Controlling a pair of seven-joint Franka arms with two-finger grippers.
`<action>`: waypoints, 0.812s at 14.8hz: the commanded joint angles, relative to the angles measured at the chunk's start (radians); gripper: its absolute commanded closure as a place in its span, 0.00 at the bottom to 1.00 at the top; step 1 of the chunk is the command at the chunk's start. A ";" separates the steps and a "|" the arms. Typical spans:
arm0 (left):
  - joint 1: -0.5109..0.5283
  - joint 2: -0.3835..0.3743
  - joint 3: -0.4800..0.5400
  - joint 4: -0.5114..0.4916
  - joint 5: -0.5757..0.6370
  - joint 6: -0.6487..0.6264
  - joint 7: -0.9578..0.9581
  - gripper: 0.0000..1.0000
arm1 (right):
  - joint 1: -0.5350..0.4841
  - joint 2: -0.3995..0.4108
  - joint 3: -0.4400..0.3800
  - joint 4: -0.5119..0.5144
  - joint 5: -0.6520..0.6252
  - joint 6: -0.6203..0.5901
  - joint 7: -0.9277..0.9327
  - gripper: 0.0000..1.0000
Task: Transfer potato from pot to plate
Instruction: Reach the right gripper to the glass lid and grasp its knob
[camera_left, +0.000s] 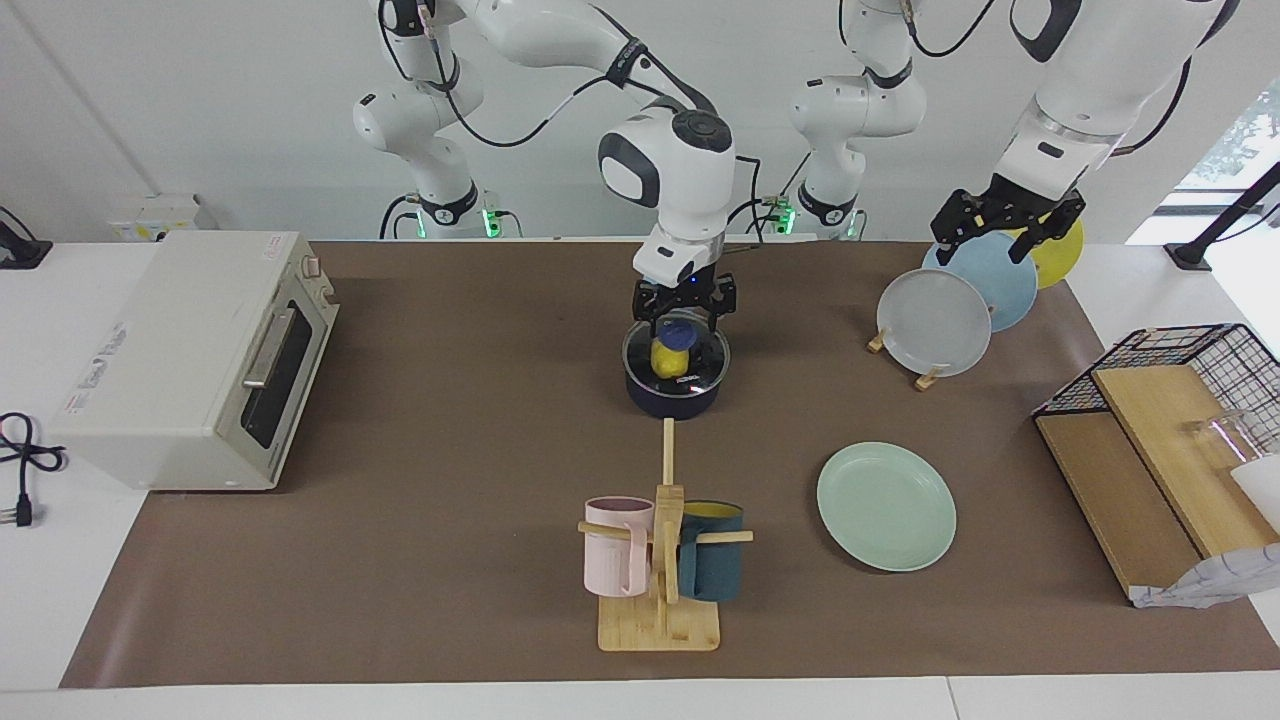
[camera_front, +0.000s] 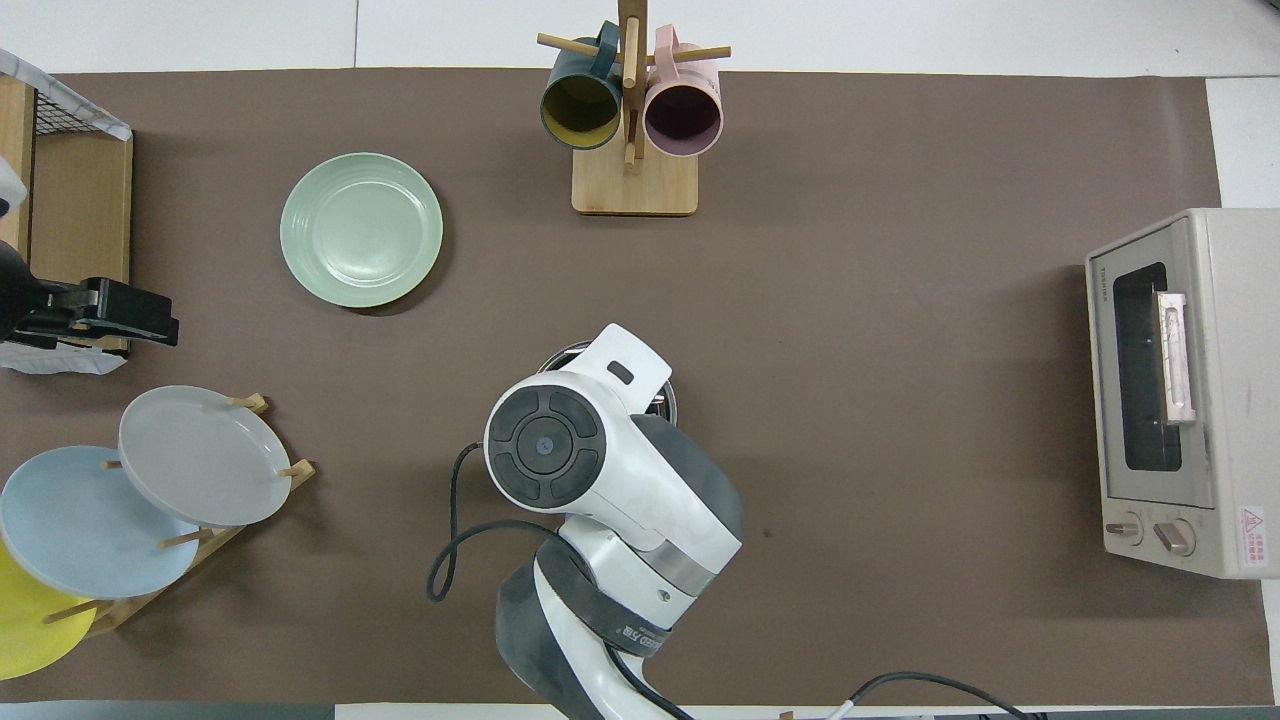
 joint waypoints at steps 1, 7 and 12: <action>0.013 -0.011 -0.006 -0.011 -0.009 0.001 0.007 0.00 | -0.001 -0.037 -0.002 -0.053 -0.017 0.022 -0.004 0.00; 0.013 -0.011 -0.006 -0.011 -0.009 0.000 0.007 0.00 | -0.010 -0.032 -0.002 -0.050 -0.017 0.047 -0.011 0.36; 0.013 -0.011 -0.006 -0.011 -0.009 0.000 0.007 0.00 | -0.015 -0.031 -0.002 -0.039 -0.017 0.056 -0.014 0.85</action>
